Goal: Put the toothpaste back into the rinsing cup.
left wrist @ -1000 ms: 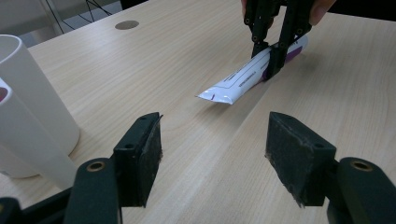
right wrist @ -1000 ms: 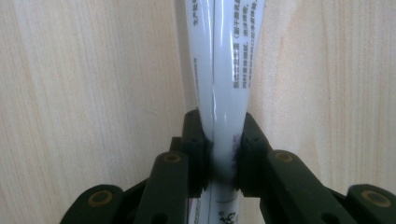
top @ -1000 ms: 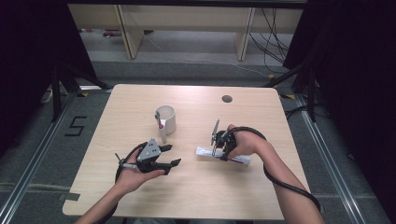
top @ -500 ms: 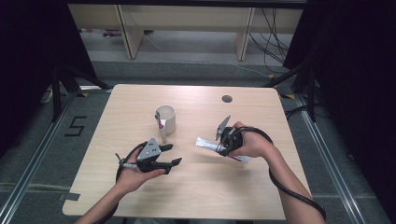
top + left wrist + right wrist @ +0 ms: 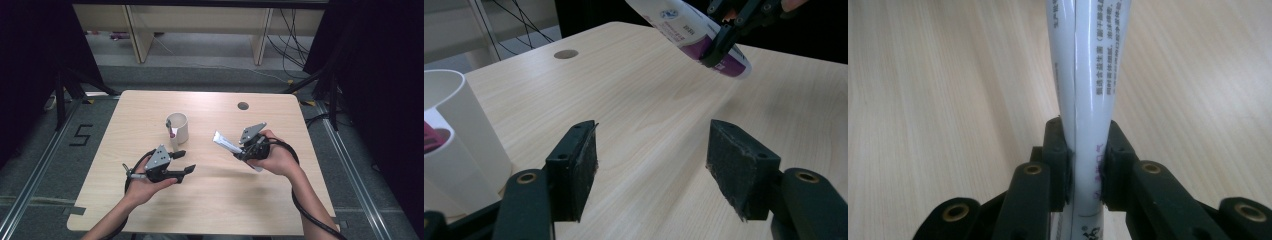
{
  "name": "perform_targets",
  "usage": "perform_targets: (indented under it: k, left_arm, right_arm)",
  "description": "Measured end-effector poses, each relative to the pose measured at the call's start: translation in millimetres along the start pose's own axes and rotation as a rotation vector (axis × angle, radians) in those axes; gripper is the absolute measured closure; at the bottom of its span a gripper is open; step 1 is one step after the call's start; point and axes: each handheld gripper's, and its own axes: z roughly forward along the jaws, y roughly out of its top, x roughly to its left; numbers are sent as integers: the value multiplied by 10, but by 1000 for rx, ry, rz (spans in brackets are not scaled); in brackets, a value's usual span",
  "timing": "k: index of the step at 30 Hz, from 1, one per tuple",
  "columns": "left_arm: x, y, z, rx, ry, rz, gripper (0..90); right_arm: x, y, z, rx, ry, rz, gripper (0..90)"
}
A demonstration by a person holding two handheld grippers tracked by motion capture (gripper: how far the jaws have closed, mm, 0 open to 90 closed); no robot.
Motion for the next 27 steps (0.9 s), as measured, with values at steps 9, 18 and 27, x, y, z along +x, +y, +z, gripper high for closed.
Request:
perform_targets:
  k: [9, 18, 27]
  left_arm:
    - [-9, 120, 9, -27, 12, -3, 360]
    - [-22, 236, 10, -75, 21, -20, 349]
    - [-65, 368, 81, -103, 12, -22, 372]
  right_arm:
    - [149, -37, 50, -131, -55, 42, 773]
    - [302, -77, 99, -281, -132, 101, 772]
    - [466, -142, 139, -475, -184, 203, 771]
